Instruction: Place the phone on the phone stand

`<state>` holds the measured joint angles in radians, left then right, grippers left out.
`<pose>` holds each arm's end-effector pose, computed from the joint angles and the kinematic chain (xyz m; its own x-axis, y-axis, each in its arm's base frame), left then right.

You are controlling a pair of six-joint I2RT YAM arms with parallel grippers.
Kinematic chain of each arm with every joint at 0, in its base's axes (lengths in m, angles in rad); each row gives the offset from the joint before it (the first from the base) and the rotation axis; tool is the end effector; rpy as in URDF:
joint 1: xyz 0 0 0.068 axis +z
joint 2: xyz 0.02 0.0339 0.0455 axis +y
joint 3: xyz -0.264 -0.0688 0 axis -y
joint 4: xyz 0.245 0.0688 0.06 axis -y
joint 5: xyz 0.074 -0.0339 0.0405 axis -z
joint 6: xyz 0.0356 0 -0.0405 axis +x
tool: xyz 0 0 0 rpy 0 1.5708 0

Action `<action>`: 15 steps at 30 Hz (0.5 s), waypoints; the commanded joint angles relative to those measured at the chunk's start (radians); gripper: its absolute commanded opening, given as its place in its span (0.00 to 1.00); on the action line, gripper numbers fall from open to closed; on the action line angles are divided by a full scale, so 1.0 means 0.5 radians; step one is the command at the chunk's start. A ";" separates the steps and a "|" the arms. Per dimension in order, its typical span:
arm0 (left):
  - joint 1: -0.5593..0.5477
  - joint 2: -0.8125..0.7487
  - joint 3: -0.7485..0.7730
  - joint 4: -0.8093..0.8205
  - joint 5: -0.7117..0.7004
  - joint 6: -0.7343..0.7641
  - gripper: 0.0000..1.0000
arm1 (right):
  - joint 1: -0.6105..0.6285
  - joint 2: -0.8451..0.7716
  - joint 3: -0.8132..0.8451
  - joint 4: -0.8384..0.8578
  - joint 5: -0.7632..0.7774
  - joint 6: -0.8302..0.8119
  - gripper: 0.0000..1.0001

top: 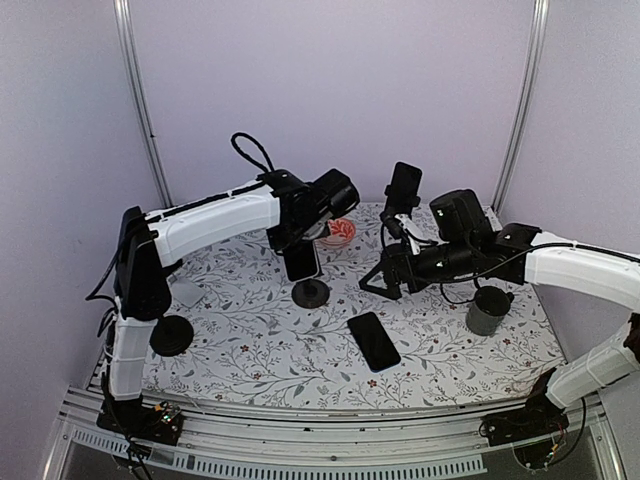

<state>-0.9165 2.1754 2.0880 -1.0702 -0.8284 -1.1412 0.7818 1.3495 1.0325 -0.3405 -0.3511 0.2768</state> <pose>0.3000 -0.3480 0.2793 -0.5561 -0.2848 -0.7808 -0.3583 0.9298 -0.0840 0.2033 0.2191 0.2860 -0.6508 -0.2845 -0.7040 -0.7037 0.5742 0.4185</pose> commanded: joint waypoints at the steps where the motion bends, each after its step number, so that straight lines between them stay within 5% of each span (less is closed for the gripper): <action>1: -0.024 -0.024 -0.015 0.169 -0.127 0.100 0.42 | -0.012 -0.088 -0.052 0.024 -0.031 0.017 0.99; 15: -0.020 -0.016 -0.192 0.569 -0.193 0.378 0.41 | -0.014 -0.117 -0.134 0.024 -0.043 0.047 0.99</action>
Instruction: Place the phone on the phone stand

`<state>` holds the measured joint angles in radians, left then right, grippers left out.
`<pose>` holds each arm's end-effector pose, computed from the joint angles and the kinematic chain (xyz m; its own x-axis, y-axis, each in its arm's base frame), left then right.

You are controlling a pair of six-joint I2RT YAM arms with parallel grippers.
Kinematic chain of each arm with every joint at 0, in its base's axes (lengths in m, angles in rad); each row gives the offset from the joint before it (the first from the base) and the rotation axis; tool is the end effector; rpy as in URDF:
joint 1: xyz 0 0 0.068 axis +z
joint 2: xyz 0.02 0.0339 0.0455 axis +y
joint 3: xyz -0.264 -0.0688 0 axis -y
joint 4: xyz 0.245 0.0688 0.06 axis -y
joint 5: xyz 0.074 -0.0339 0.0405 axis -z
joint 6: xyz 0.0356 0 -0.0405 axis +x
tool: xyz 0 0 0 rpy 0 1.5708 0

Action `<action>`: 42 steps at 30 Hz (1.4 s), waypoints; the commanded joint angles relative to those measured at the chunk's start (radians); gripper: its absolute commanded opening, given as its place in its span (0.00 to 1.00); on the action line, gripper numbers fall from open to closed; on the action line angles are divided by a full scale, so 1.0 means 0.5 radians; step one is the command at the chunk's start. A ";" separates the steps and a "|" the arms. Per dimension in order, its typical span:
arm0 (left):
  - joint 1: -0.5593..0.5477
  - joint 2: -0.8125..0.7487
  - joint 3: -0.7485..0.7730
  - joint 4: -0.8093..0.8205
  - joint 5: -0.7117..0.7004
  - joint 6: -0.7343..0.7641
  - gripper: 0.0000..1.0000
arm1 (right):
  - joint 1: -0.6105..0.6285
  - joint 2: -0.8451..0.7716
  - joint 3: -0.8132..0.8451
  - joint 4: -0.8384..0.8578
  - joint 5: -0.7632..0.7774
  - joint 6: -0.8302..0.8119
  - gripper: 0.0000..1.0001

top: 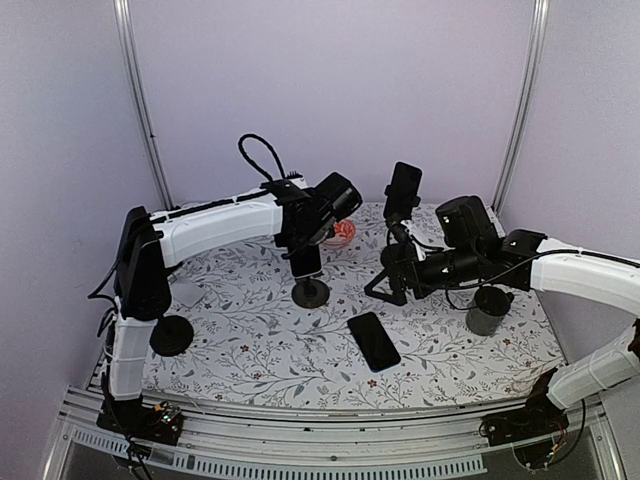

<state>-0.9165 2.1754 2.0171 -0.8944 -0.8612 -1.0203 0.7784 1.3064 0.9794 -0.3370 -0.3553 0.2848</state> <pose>0.3072 -0.3562 0.2669 -0.5223 -0.2314 -0.8208 -0.2998 0.9509 -0.0773 0.1956 0.2102 0.2803 -0.6609 -0.2818 -0.6956 -0.6957 0.5776 0.4270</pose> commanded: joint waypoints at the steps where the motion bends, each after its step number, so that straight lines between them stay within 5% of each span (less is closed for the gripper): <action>1: -0.022 -0.021 -0.074 0.262 -0.137 0.149 0.41 | -0.006 -0.028 -0.029 0.018 -0.034 0.036 0.99; 12: 0.015 -0.028 -0.163 0.267 -0.037 0.073 0.46 | -0.007 0.022 -0.023 0.021 -0.045 0.036 0.99; 34: 0.095 -0.054 -0.223 0.255 0.153 0.092 0.98 | -0.007 0.132 0.022 0.073 -0.075 0.056 0.99; 42: 0.074 -0.203 -0.220 0.213 0.097 0.167 0.99 | -0.006 0.189 0.073 0.079 -0.087 0.057 0.99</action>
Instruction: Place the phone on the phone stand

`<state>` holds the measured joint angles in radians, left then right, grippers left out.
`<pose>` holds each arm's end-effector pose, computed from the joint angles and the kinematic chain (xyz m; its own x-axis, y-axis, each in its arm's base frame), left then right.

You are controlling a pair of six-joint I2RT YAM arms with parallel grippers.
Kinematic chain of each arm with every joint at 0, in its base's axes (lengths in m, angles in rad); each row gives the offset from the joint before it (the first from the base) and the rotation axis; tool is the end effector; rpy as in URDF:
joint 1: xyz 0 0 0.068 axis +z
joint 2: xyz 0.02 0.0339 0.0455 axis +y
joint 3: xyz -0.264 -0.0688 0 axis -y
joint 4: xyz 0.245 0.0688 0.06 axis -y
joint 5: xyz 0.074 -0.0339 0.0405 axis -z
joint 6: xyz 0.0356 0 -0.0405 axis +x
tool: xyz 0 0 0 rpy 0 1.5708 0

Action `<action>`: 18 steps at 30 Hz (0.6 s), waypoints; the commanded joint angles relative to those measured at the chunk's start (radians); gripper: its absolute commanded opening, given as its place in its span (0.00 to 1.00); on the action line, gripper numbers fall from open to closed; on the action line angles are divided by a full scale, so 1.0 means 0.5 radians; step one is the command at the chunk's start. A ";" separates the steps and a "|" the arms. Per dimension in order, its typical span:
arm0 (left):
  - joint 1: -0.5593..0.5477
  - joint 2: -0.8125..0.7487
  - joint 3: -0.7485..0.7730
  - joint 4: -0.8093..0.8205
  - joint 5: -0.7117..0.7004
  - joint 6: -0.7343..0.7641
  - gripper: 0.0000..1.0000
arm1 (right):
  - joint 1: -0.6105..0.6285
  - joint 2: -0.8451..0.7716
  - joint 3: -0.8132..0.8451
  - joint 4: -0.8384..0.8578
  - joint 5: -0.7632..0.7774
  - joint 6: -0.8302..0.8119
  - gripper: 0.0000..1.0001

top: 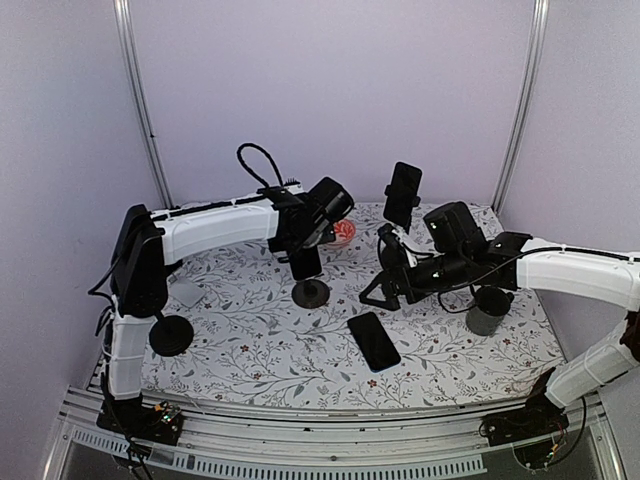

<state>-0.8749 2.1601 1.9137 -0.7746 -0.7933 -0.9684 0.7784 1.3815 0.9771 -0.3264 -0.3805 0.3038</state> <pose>0.3212 -0.3450 0.2470 -0.5566 -0.2353 -0.7968 -0.2806 0.9559 -0.0862 0.2035 0.2193 0.2601 -0.7074 -0.3075 -0.6364 -0.6678 0.5858 0.4593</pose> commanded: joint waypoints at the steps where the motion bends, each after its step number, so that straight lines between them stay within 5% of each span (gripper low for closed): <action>1: -0.018 -0.204 -0.014 -0.054 -0.049 0.080 0.99 | -0.006 0.045 0.086 0.056 -0.037 0.017 0.99; 14: -0.120 -0.892 -0.517 -0.267 -0.097 0.540 0.99 | -0.007 0.158 0.162 0.063 0.000 -0.006 0.99; 18: -0.124 -1.095 -0.658 -0.463 -0.032 0.449 0.99 | -0.006 0.215 0.196 0.070 -0.014 -0.012 0.99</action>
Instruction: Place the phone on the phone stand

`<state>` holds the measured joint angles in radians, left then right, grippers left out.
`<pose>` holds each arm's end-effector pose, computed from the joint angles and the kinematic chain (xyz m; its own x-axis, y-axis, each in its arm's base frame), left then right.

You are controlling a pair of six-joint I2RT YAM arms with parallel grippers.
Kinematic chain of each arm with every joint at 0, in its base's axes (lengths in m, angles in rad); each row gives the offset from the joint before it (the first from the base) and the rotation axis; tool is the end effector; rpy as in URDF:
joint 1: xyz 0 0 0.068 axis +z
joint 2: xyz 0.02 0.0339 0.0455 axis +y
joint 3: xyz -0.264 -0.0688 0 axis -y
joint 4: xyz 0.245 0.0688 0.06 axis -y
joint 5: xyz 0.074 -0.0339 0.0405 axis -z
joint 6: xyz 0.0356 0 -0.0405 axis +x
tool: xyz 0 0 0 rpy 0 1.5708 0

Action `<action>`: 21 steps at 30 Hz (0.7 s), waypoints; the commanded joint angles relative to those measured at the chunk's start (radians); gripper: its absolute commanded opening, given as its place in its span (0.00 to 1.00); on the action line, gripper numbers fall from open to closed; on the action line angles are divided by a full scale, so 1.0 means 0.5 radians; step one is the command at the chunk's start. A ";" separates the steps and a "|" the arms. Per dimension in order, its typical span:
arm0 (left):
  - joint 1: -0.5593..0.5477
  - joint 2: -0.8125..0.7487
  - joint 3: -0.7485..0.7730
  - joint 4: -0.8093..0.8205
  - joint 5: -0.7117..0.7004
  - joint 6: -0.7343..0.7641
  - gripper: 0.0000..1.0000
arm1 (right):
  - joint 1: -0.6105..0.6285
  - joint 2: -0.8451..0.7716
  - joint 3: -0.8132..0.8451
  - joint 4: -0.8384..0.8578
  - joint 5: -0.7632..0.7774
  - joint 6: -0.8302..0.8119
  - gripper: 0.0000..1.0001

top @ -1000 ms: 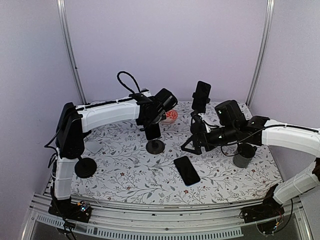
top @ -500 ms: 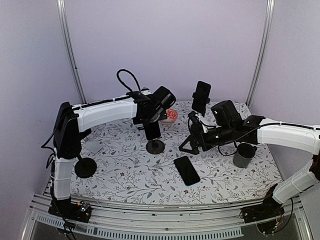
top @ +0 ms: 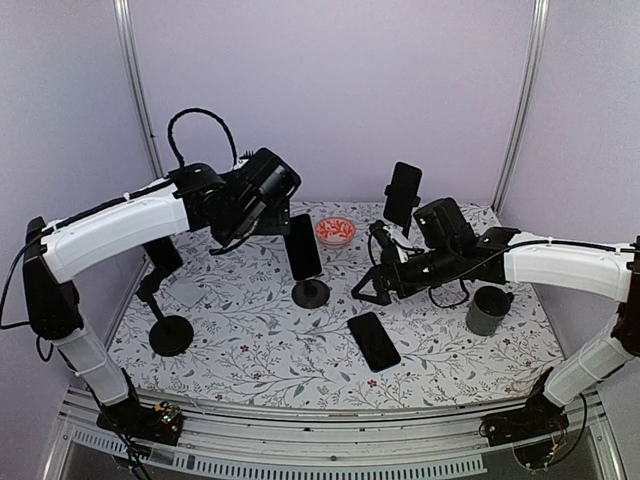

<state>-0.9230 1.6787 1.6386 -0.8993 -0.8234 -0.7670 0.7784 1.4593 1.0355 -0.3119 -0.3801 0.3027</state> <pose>0.2342 -0.2662 0.3468 -0.5456 -0.0608 -0.8359 -0.1359 0.9906 0.0166 0.2172 0.2327 0.2580 -0.7089 -0.3103 -0.6334 -0.6669 0.5873 0.4587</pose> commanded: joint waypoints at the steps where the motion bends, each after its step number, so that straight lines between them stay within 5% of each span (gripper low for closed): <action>1: -0.028 -0.178 -0.119 -0.286 0.033 0.006 0.99 | -0.005 0.069 0.089 0.041 -0.018 -0.011 0.99; 13: 0.028 -0.597 -0.347 -0.932 0.082 -0.535 0.92 | -0.008 0.153 0.101 0.093 -0.075 0.002 0.99; 21: 0.238 -0.758 -0.532 -0.941 0.136 -0.266 0.92 | -0.007 0.148 0.059 0.097 -0.103 0.006 0.99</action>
<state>-0.8673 1.3441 1.3991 -1.3308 -0.7612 -0.9596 0.7784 1.5276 1.0573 -0.2886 -0.4080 0.2996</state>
